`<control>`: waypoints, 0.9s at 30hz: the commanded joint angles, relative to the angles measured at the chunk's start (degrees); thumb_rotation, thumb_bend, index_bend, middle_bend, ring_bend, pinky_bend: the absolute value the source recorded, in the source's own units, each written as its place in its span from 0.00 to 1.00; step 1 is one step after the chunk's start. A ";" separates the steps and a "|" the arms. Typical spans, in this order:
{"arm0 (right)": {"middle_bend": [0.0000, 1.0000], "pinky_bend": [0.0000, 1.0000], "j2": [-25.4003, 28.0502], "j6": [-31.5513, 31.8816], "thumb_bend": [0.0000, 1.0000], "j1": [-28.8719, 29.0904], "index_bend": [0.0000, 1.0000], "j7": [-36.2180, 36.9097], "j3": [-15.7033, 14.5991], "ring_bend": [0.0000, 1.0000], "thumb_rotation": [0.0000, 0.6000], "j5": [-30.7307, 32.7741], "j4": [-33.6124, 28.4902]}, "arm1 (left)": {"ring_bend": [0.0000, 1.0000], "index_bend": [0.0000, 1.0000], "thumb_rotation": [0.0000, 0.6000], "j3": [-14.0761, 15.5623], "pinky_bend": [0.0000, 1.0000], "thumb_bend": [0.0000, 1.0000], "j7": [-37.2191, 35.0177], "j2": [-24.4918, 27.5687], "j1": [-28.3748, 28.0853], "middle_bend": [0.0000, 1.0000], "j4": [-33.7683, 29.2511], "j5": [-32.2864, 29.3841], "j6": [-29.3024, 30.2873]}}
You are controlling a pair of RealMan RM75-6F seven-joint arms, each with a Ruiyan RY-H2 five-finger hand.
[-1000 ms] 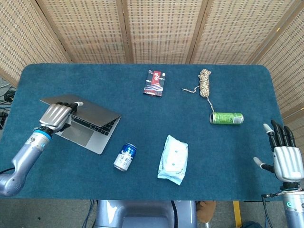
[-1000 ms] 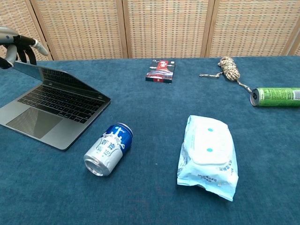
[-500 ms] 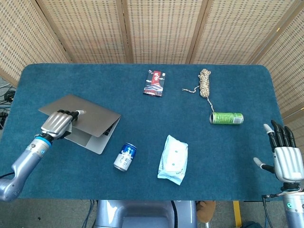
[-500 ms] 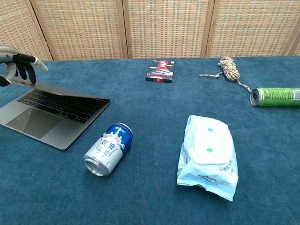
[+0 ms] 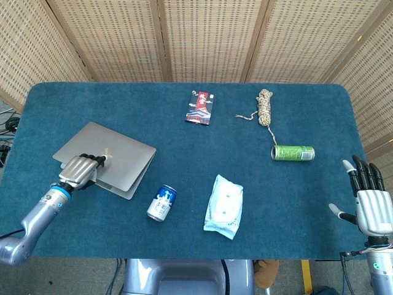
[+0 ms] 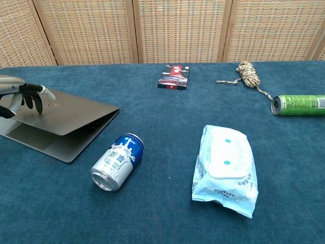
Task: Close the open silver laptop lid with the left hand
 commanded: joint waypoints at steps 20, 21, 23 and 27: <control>0.00 0.00 -0.21 -0.06 0.00 0.08 0.04 -0.35 -0.29 0.00 1.00 -0.48 0.14 | 0.29 0.15 1.00 2.14 0.25 1.00 -13.50 -8.26 3.16 0.33 12.92 7.94 0.59; 0.00 0.00 -0.22 -0.05 0.00 0.08 0.04 -0.39 -0.28 0.00 1.00 -0.47 0.15 | 0.29 0.15 1.00 2.13 0.25 1.00 -13.74 -8.35 3.17 0.33 13.09 8.05 0.55; 0.00 0.00 -0.24 -0.02 0.00 0.07 0.04 -0.39 -0.23 0.00 1.00 -0.41 0.15 | 0.29 0.15 1.00 2.12 0.25 1.00 -14.27 -8.51 3.22 0.33 13.45 8.45 0.68; 0.00 0.00 -0.16 0.04 0.00 0.03 0.04 -0.19 -0.16 0.00 1.00 -0.29 0.19 | 0.29 0.15 1.00 0.92 0.25 1.00 -18.11 -7.19 4.21 0.33 12.02 11.53 5.97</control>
